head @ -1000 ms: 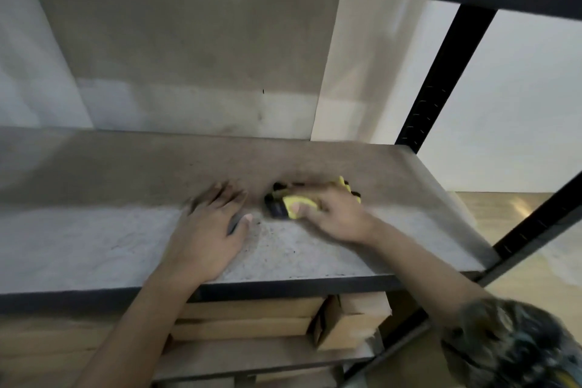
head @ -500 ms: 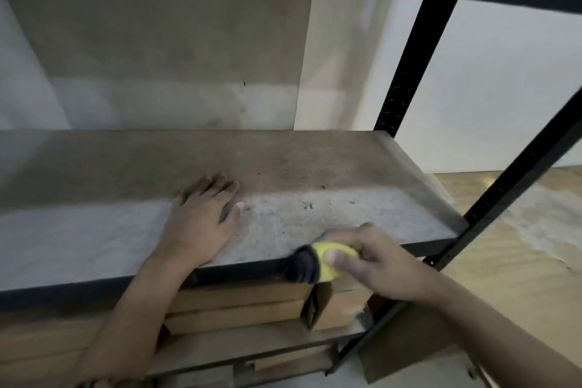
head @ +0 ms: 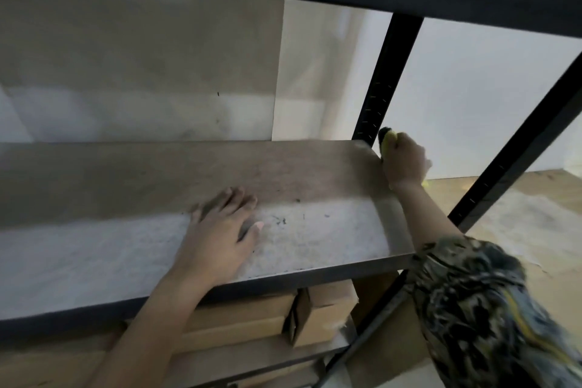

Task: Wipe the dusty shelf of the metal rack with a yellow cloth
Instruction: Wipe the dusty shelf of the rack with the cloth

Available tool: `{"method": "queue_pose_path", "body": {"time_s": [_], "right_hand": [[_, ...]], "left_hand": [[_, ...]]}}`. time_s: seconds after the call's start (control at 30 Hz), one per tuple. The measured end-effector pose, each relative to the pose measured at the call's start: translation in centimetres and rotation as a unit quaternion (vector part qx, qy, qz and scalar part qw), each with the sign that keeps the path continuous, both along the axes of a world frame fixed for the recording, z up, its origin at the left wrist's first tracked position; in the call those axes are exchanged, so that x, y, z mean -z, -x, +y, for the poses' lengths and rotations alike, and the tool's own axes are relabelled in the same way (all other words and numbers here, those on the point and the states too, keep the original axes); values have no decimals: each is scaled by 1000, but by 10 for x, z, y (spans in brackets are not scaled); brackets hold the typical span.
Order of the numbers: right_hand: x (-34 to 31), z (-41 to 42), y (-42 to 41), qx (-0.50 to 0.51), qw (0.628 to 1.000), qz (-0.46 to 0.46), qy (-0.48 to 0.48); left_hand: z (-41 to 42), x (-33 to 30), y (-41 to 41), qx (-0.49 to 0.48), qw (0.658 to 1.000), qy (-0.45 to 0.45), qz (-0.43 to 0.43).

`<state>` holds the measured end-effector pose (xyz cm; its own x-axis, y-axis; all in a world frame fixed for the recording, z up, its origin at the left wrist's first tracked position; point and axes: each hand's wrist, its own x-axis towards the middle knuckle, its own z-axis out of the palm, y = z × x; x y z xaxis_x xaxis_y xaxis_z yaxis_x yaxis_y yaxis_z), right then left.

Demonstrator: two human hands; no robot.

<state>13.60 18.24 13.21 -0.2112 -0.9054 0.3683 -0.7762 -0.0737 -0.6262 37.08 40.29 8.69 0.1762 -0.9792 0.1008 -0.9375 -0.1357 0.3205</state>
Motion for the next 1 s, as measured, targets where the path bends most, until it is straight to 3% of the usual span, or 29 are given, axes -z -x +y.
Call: {"method": "queue_pose_path", "body": {"time_s": [0.23,0.33,0.43,0.53,0.8,1.0], "right_hand": [[23,-31,-20,-79,988,135,-16],[23,-24,-28,-174,972,158,-9],[19,-2,-50,-320,931,173,-21],[19,30,-65,-401,886,221,-68],[23,143,-29,-583,791,170,-66],[13,186,1,-614,773,88,-134]], "left_hand": [[-5,-1,-1,-10,1000,24,10],[-7,0,1,-12,1000,24,-4],[-6,0,1,-11,1000,21,-7],[-5,0,0,1,1000,29,2],[-4,3,-2,8,1000,17,-20],[-3,6,-4,17,1000,18,-11]]}}
